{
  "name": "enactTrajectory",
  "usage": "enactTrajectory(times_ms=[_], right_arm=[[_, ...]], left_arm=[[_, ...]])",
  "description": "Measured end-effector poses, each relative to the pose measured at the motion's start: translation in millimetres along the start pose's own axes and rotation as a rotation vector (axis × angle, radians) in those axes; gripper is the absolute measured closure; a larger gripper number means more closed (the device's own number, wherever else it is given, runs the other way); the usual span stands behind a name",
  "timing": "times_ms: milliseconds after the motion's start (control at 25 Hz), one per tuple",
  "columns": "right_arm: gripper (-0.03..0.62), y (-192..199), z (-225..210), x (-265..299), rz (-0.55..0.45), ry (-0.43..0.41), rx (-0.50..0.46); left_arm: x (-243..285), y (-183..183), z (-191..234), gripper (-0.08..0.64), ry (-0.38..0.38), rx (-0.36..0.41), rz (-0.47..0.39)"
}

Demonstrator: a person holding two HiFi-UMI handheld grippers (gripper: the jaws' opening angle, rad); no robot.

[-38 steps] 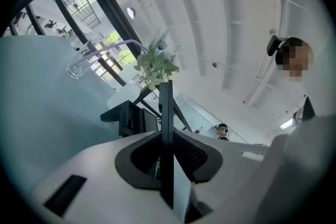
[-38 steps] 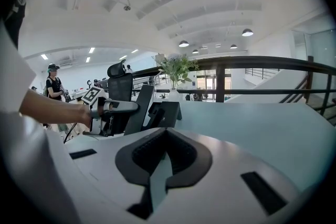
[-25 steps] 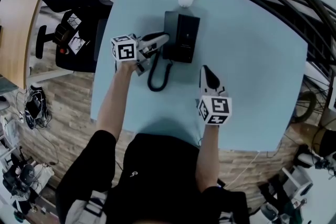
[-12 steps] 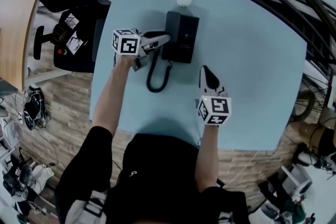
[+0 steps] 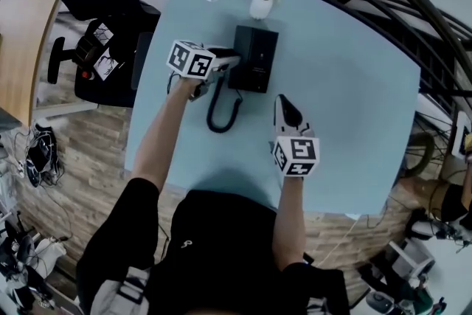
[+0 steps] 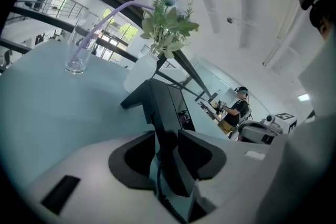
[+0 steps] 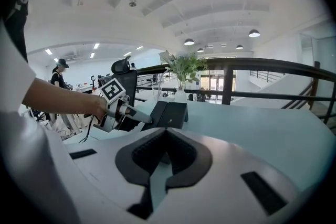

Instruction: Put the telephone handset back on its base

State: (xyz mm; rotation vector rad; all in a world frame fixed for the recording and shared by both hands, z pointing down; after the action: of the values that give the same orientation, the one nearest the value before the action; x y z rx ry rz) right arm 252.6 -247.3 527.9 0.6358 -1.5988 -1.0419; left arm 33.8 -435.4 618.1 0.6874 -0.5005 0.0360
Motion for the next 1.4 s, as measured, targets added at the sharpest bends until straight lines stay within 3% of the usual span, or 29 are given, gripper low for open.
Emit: enactTrajectory(times_ms=[160,600,800,880,1120,1240,1400], right_arm=[[0.604,-11.4,6.6,-12.8,-0.023,0.009,-0.029],[0.604,-49.1,43.2,-48.1,-0.16,0.008,-0.076],[0.604,-71.4,60.7,-62.1,-0.253,0.017,-0.057],[0.604,-83.0,67.4,-66.0,-0.303,0.022,-0.043],[0.604,-109.0,89.1,-91.7,-0.404,0.047,-0.026],[0.604,-112.5,93.4,-106.8,-0.429,0.072,-0.018],[0.604,-110.2,97.2,-116.1,-0.406,0.103,-0.031]], left_arm=[[-12.4,0.0,-14.1,0.431,-0.064,0.06,-0.068],[-99.9,-25.4,-122.6,0.446,-0.073,0.242,-0.462],[-152.4,-24.9,-175.7,0.559,-0.167,0.324,-0.618],[-167.7,-22.9,-192.5,0.56,-0.194,0.336,-0.672],[-187.2,4.5,-244.1,0.56,-0.362,0.366,-0.767],[-178.3,19.6,-264.8,0.56,-0.423,0.391,-0.753],[-171.0,30.7,-279.5,0.56,-0.448,0.42,-0.736]])
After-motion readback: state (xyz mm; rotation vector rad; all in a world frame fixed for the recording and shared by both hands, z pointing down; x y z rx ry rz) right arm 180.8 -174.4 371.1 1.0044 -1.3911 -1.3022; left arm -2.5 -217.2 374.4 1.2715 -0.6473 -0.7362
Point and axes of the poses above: the fingertips, and each gripper's own axes: x forward along the fingers, z to its left, y out of its underside, the point moved 10 cm from there along -x, backward along the fingers, and after that the axes turned 2 degrees about -x, right-handed, at the moved point
